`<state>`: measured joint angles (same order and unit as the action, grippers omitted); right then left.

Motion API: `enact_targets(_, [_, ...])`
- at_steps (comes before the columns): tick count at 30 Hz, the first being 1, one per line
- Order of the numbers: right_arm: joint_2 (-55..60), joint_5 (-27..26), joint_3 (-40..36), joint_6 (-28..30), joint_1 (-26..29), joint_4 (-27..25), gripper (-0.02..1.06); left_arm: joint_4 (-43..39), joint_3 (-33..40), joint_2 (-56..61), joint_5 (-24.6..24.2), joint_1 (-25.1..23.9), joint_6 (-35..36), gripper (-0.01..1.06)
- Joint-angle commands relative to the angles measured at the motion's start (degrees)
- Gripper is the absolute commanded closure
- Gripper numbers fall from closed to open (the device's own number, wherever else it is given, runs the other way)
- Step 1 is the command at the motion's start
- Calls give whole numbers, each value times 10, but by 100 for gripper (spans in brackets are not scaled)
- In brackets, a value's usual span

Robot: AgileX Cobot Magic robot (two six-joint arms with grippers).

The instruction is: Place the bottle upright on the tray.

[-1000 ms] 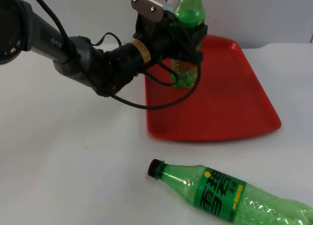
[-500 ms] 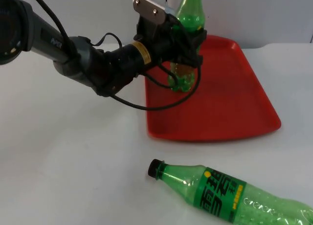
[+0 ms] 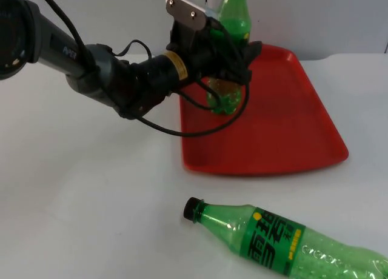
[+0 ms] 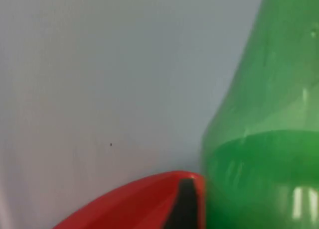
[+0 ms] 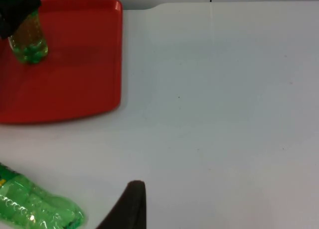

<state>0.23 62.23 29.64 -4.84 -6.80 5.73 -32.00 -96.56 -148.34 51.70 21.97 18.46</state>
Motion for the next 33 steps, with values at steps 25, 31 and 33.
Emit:
enact_targets(25, [-2, -4, -2, 3, 4, 1, -1, -33, 0, 4, 13, -1, 27, 0])
enact_targets(31, [-2, -4, -2, 3, 4, 1, -1, -34, 3, 5, 13, -10, 73, 0])
enact_targets(33, [-2, -4, -2, 3, 4, 1, -1, -48, 3, 6, 13, -15, 88, 0])
